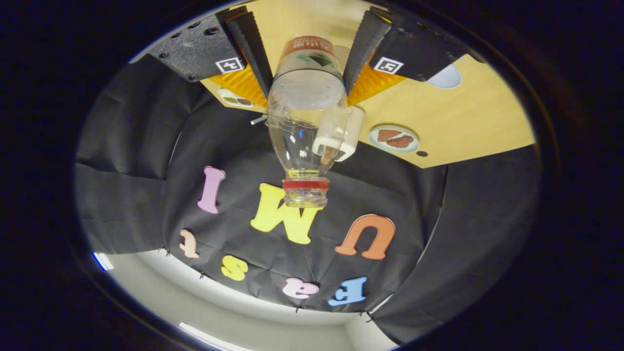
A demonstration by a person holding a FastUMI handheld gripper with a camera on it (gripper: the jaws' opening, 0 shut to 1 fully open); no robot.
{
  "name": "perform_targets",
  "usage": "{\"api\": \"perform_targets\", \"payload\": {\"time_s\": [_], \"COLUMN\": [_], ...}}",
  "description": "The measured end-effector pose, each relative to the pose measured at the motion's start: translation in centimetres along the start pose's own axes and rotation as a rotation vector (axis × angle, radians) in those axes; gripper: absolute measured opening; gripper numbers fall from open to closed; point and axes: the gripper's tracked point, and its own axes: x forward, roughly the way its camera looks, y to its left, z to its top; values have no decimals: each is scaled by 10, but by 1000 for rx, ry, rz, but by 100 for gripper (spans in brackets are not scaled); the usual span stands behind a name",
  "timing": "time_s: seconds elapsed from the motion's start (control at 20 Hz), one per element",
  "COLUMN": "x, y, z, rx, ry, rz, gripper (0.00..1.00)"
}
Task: Take the bottle from table, then pour the juice into the cup, finally place the bottle on the coaster
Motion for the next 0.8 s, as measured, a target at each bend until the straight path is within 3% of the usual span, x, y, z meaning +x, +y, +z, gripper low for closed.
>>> {"api": "perform_targets", "payload": {"time_s": [0.4, 0.8], "x": [38, 76], "y": [4, 17], "z": [2, -49], "rx": [144, 246], "ry": [-5, 45], "rz": [44, 80], "gripper": [82, 82]}}
